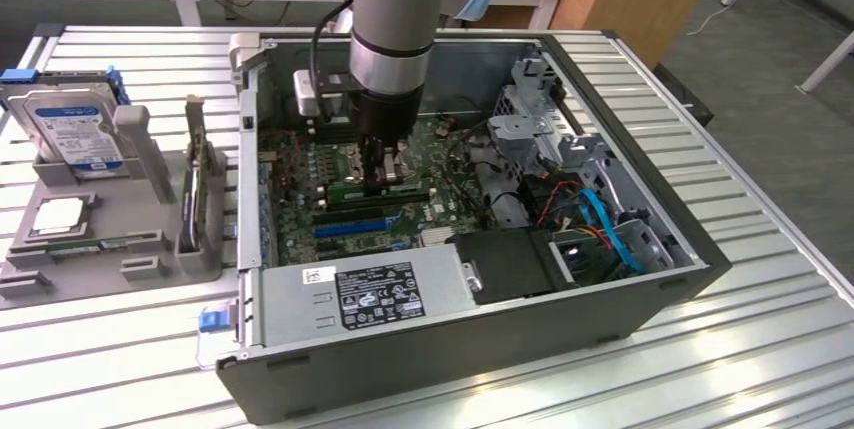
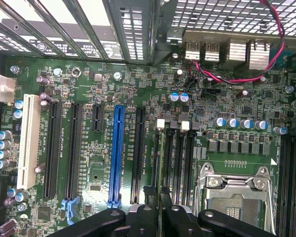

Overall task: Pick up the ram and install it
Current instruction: 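Insert the ram into the slot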

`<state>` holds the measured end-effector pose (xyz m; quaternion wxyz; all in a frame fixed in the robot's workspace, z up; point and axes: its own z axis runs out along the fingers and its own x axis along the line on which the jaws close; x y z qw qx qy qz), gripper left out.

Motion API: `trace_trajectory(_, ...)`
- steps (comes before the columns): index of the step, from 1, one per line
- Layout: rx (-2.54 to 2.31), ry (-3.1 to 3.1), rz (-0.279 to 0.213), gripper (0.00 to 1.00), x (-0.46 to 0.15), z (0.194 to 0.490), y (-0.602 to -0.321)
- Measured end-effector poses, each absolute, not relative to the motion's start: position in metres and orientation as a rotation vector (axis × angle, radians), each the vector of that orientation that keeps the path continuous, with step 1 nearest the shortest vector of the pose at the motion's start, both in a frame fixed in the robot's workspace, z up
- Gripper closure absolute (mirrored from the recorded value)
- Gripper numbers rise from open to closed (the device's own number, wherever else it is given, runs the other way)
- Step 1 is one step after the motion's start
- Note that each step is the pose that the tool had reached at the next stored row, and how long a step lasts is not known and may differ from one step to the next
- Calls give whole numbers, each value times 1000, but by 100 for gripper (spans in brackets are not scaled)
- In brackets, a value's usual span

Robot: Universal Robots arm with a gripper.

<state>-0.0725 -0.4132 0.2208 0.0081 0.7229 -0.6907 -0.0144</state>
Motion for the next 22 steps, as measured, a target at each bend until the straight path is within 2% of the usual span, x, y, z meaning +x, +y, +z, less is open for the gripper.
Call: trace_trajectory(22, 2258, -2157, -42, 87, -73, 218, -412)
